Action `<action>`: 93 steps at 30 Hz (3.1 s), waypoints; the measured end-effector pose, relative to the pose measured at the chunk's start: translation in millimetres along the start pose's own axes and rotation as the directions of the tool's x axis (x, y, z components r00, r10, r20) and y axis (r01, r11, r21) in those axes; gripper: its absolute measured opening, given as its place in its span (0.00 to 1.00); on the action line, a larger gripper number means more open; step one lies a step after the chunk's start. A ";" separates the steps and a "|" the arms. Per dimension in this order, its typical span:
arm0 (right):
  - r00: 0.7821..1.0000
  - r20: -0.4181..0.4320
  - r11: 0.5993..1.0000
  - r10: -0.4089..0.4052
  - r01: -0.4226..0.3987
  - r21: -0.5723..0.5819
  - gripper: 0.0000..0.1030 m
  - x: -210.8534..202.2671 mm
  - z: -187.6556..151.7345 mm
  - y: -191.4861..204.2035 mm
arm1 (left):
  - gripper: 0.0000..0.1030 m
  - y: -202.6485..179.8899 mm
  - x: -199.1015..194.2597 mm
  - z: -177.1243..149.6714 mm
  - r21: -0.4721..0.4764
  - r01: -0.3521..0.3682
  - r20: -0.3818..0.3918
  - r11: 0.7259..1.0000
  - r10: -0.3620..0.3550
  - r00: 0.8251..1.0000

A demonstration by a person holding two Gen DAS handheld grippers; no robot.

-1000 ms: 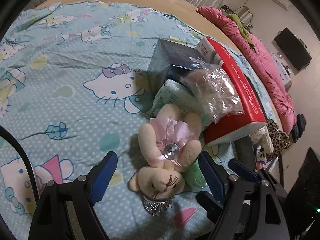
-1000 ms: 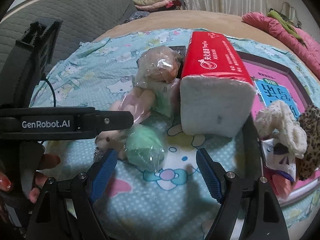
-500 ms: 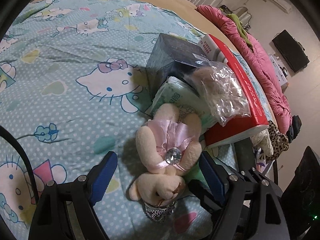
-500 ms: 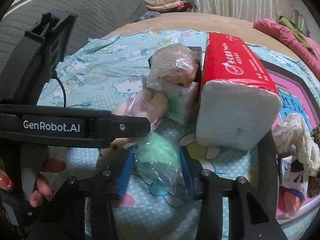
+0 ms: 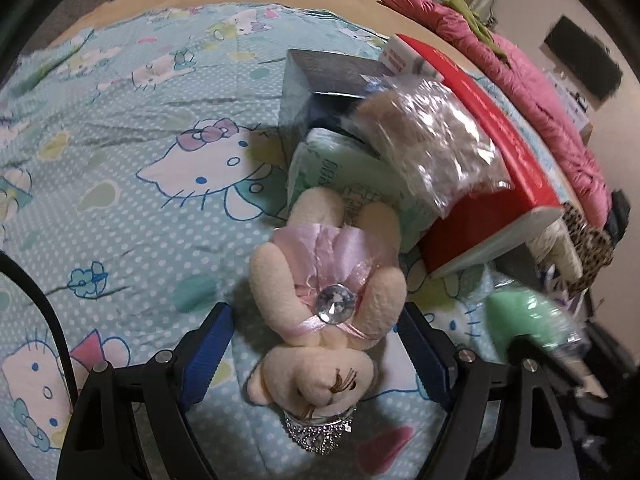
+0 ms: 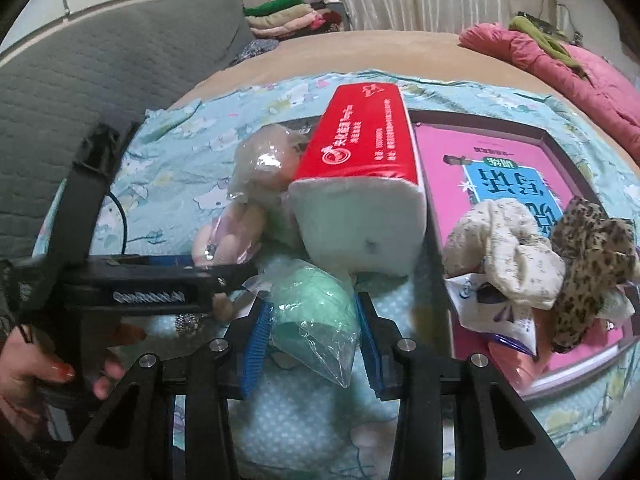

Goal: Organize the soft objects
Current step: 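Grasp the pink bunny plush with the left tool while the right tool grasps the bagged green ball, then carry the bunny plush and green ball over the pink book box with both tools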

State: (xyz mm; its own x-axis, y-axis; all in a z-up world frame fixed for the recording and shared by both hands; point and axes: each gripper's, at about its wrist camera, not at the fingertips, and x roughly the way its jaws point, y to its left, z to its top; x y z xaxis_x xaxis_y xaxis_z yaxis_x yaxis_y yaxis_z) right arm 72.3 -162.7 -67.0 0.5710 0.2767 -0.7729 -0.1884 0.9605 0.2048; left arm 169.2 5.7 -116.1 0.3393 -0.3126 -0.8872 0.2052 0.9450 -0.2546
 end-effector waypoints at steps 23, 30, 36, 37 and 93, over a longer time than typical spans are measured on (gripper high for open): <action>0.987 0.162 0.999 0.018 -0.026 0.047 0.41 -69.0 20.3 -0.3 | 0.38 -45.8 -84.0 -28.5 0.072 0.034 0.143 0.997 -0.044 0.989; 0.978 0.203 0.995 0.036 -0.054 0.082 0.41 -92.2 23.9 -5.1 | 0.38 -54.6 -108.5 -30.1 0.059 0.027 0.140 0.998 -0.035 0.990; 0.966 0.254 0.993 0.047 -0.072 0.091 0.41 -117.8 29.6 -6.9 | 0.38 -61.9 -137.2 -27.0 0.053 0.021 0.174 0.998 -0.030 0.984; 0.964 0.263 0.993 0.048 -0.074 0.092 0.41 -122.0 30.6 -7.6 | 0.38 -64.9 -142.6 -26.3 0.060 0.014 0.183 0.998 -0.025 0.983; 0.940 0.310 0.911 -0.144 0.004 0.413 0.41 -179.1 -16.6 -168.3 | 0.38 -230.5 -91.6 -4.5 0.331 0.017 0.099 0.943 -0.052 0.994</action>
State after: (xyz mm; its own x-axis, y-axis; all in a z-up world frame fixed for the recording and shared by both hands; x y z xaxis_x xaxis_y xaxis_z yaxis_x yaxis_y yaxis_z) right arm -11.5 -374.4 27.0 0.8115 0.1304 -0.5696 0.1602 0.8878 0.4315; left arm 86.7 -183.0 22.1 0.4168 -0.3697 -0.8304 0.5033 0.8546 -0.1279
